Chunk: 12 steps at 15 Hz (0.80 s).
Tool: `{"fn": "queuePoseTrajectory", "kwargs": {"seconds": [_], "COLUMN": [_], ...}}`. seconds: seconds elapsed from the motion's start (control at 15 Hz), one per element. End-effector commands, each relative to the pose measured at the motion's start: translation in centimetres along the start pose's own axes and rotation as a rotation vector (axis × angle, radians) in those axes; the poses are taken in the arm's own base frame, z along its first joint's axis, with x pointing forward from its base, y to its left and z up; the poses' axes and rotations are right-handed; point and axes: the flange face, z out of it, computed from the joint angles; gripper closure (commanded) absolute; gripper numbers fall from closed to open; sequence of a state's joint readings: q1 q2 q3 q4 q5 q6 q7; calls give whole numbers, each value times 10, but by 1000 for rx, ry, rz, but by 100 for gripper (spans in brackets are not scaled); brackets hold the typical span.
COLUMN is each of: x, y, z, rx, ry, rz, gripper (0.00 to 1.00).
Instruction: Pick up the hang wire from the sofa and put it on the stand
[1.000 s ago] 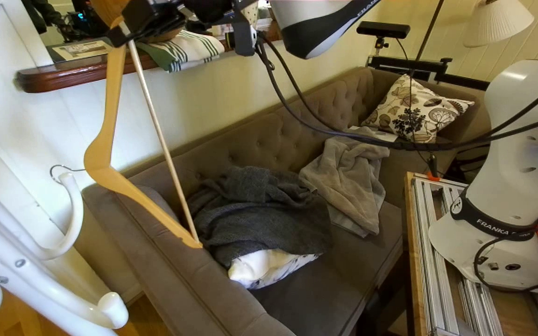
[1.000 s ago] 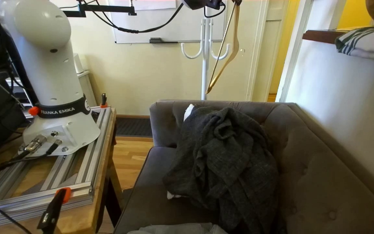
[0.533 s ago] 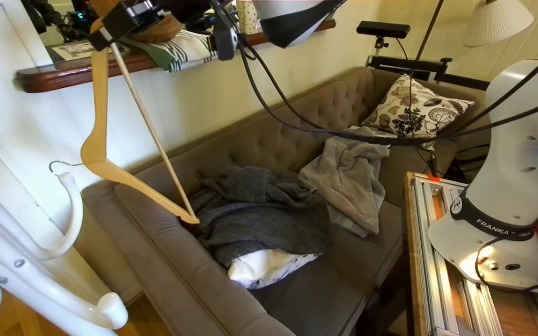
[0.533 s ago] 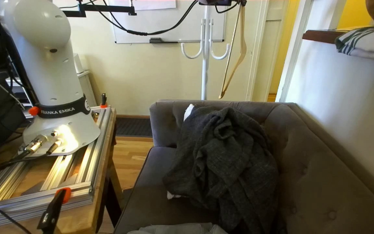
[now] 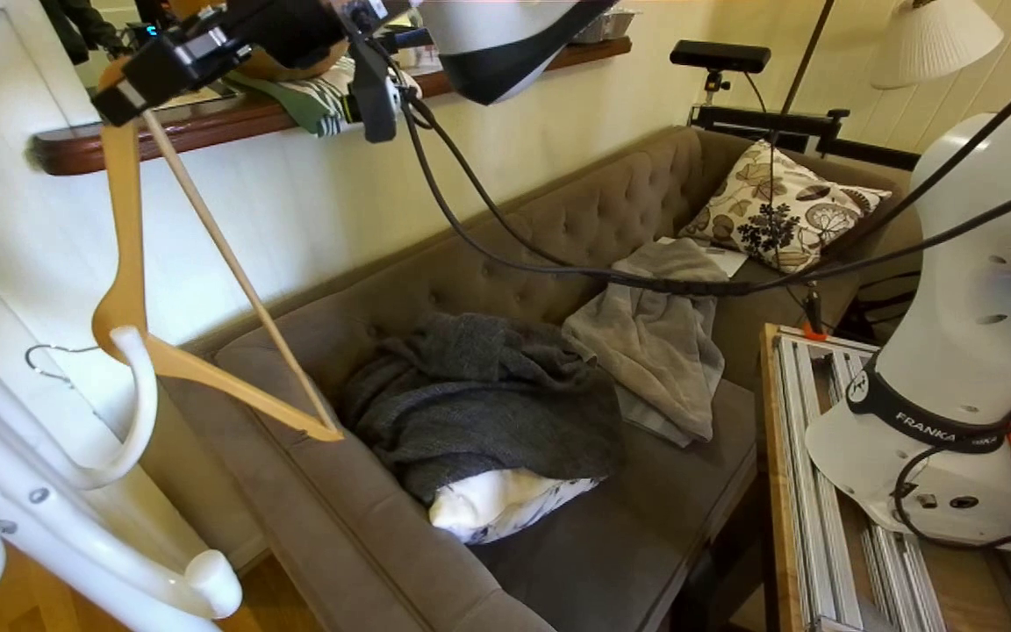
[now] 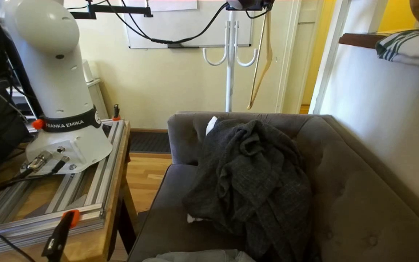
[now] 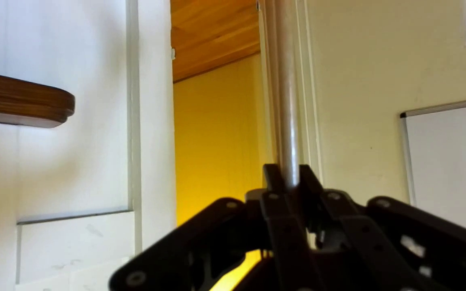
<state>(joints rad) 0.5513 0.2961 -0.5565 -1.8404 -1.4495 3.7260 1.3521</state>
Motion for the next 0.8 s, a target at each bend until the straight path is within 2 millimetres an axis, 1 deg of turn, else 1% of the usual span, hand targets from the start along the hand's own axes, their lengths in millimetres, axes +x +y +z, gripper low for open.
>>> {"fn": "queuePoseTrajectory", "kwargs": {"seconds": [0.0,0.4,0.73], "x": [0,-13,-26], "y": [-12,-37,-44], "z": [23,48,58], "rx": [82,186,227], "ry": [-8,-42,-85], "rz": [-8,12,46], "gripper": [96,96,96]}}
